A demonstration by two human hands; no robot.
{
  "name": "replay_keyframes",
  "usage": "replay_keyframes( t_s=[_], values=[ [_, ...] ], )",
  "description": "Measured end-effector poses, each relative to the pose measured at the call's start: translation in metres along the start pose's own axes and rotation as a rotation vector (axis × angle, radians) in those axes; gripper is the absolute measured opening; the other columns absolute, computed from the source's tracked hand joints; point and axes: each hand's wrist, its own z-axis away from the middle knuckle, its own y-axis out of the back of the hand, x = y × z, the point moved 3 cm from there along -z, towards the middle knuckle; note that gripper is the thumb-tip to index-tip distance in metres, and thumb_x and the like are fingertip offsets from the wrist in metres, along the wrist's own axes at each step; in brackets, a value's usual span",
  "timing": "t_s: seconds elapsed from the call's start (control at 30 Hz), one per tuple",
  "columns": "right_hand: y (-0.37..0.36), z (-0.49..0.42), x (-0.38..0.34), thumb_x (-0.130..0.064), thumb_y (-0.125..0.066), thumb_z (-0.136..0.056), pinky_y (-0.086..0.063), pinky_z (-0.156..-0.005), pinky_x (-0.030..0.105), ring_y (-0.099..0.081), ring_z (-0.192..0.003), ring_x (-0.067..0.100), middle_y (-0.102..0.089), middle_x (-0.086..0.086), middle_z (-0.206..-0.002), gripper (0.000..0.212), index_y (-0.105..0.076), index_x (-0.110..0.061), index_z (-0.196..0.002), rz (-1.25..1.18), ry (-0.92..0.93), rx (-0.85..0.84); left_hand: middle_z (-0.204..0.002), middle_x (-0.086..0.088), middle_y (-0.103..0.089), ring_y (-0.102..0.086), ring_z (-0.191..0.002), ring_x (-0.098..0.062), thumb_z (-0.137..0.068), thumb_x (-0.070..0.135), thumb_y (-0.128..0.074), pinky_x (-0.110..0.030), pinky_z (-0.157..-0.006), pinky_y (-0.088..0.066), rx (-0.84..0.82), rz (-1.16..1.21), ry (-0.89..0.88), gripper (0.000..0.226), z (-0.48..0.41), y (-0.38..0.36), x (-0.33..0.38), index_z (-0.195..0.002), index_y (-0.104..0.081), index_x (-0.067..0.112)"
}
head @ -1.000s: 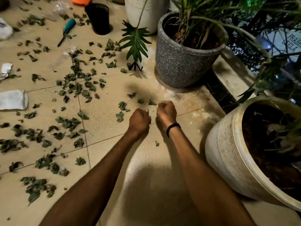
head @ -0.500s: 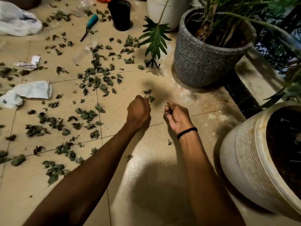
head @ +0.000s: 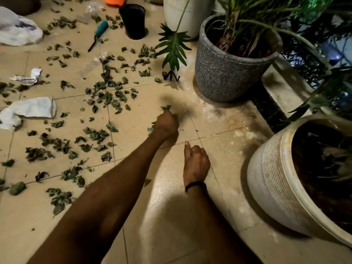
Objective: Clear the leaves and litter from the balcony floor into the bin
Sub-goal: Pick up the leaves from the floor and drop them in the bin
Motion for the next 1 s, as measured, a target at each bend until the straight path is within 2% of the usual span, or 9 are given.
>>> replay_keyframes(
  t_s=[0.1,0.2,0.3,0.4,0.53,0.67,0.77,0.87,1.0],
  values=[
    [0.001,-0.027,0.002,-0.061,-0.04,-0.097,-0.054,-0.06,0.034,-0.064,-0.062,0.019,-0.066,-0.001,-0.065,0.055,-0.055,-0.02,-0.065,-0.306,-0.36,-0.043,-0.091,-0.024,-0.066,-0.07,-0.071,-0.024,-0.106,0.025,-0.046,-0.037,-0.063,-0.045,-0.036,0.665,0.192,0.032,0.004,0.004,-0.018,-0.092,-0.063,0.002],
    [0.007,-0.054,0.008,-0.059,-0.041,-0.098,-0.055,-0.068,0.04,-0.064,-0.068,0.025,-0.068,0.002,-0.07,0.053,-0.054,-0.021,-0.062,-0.471,-0.571,0.064,-0.095,-0.016,-0.065,-0.065,-0.079,-0.027,-0.104,0.009,-0.038,-0.037,-0.062,-0.046,-0.08,0.97,0.306,0.023,0.011,0.004,-0.033,-0.118,-0.057,0.007],
    [0.009,-0.072,0.012,-0.047,-0.046,-0.1,-0.049,-0.067,0.032,-0.066,-0.081,0.025,-0.072,0.006,-0.084,0.043,-0.067,-0.013,-0.085,-0.32,-0.475,0.083,-0.1,-0.012,-0.069,-0.065,-0.086,-0.025,-0.106,0.02,-0.041,-0.038,-0.079,-0.051,0.046,0.555,0.042,0.027,0.019,0.004,-0.035,-0.109,-0.063,0.005],
    [-0.002,-0.075,0.016,-0.033,-0.055,-0.099,-0.039,-0.066,0.026,-0.064,-0.083,0.024,-0.07,0.008,-0.087,0.027,-0.07,-0.012,-0.09,-0.147,-0.312,0.001,-0.082,-0.007,-0.065,-0.058,-0.072,-0.023,-0.104,0.04,-0.049,-0.03,-0.063,-0.037,0.098,0.153,-0.186,0.037,0.03,-0.014,-0.032,-0.094,-0.062,0.007],
    [-0.006,-0.064,0.016,-0.021,-0.059,-0.097,-0.041,-0.066,0.027,-0.061,-0.076,0.025,-0.065,0.01,-0.087,0.018,-0.074,-0.011,-0.095,-0.009,-0.08,0.015,-0.089,-0.016,-0.061,-0.057,-0.08,-0.033,-0.096,0.037,-0.062,-0.032,-0.063,-0.032,0.147,-0.05,-0.34,0.029,0.032,-0.038,-0.023,-0.101,-0.057,0.009],
    [-0.006,-0.07,0.017,-0.023,-0.055,-0.099,-0.042,-0.067,0.027,-0.062,-0.077,0.024,-0.068,0.009,-0.086,0.023,-0.073,-0.009,-0.093,-0.001,-0.104,-0.009,-0.089,-0.013,-0.052,-0.054,-0.07,-0.03,-0.1,0.028,-0.058,-0.034,-0.057,-0.039,0.22,-0.061,-0.392,0.021,0.037,-0.043,-0.013,-0.09,-0.054,0.01],
    [-0.004,-0.074,0.022,-0.028,-0.056,-0.095,-0.043,-0.053,0.03,-0.056,-0.056,0.017,-0.062,0.0,-0.065,0.026,-0.063,-0.012,-0.076,-0.656,-0.583,-0.057,-0.094,-0.015,-0.055,-0.056,-0.071,-0.03,-0.101,0.019,-0.057,-0.035,-0.058,-0.042,0.269,-0.072,-0.375,0.014,0.035,-0.048,-0.01,-0.095,-0.061,0.006],
    [0.004,-0.071,0.009,-0.016,-0.047,-0.092,-0.023,-0.039,0.024,-0.034,-0.043,0.012,-0.044,0.001,-0.06,0.023,-0.045,-0.015,-0.07,-1.346,-0.966,-0.125,-0.1,-0.016,-0.058,-0.058,-0.081,-0.03,-0.099,0.006,-0.053,-0.034,-0.066,-0.04,0.27,-0.07,-0.341,0.008,0.032,-0.05,-0.003,-0.101,-0.06,0.004],
    [0.007,-0.069,-0.009,-0.007,-0.044,-0.081,-0.028,-0.037,0.017,-0.044,-0.051,0.014,-0.051,0.01,-0.07,0.012,-0.044,-0.011,-0.07,-1.84,-1.035,-0.275,-0.087,-0.01,-0.061,-0.055,-0.076,-0.024,-0.097,0.017,-0.044,-0.031,-0.068,-0.04,0.273,0.382,-0.052,0.022,0.022,-0.034,-0.007,-0.094,-0.062,0.004]
  ],
)
